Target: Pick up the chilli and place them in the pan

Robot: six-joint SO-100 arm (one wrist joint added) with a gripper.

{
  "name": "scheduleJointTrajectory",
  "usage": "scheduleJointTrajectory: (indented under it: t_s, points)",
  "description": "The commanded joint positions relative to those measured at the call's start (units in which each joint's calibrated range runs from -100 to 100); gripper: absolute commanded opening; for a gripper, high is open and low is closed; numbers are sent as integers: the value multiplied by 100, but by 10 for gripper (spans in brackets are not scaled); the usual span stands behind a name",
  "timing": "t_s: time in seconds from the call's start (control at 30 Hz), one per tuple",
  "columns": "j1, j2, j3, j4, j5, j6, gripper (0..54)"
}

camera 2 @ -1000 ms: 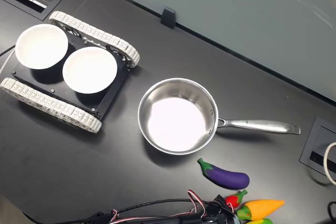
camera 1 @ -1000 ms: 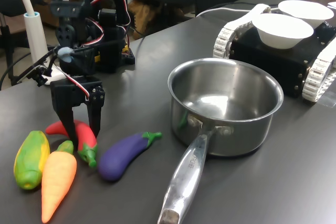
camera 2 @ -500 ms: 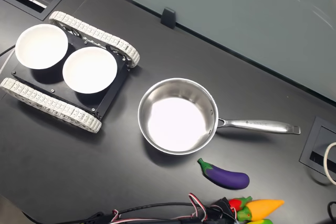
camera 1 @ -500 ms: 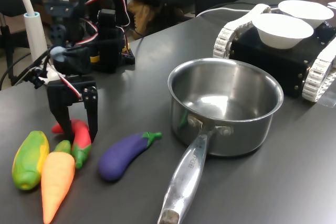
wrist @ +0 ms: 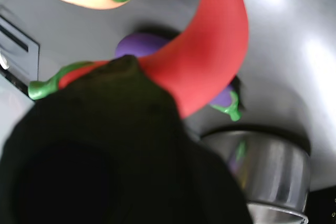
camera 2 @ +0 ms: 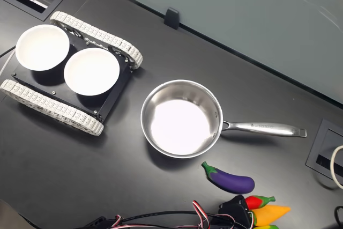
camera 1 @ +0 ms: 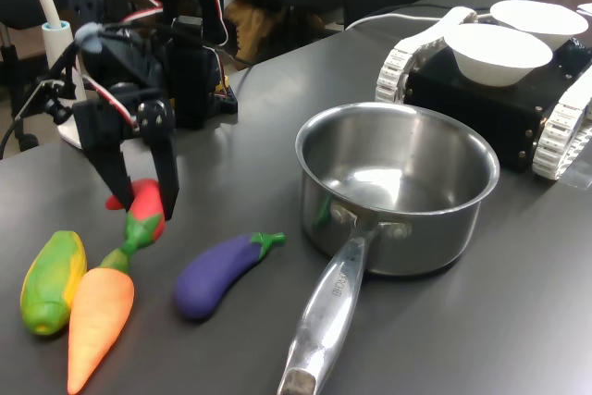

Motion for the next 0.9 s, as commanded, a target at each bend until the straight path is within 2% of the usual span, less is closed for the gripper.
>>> scheduleJointTrajectory:
  t_s: [0.0,0.2,0.4,0.63,0.87]
  points:
    - [172,-875,-547,59,-269,-335,2]
    - [287,-1373,-547,-171,-816,-781,2]
    - [298,-1853,-484,-598,-1490,-1033,2]
    - [161,-2359,-311,-990,-2090,-1100,2]
    - [69,-2756,25,-1766,-2974,-1108,2]
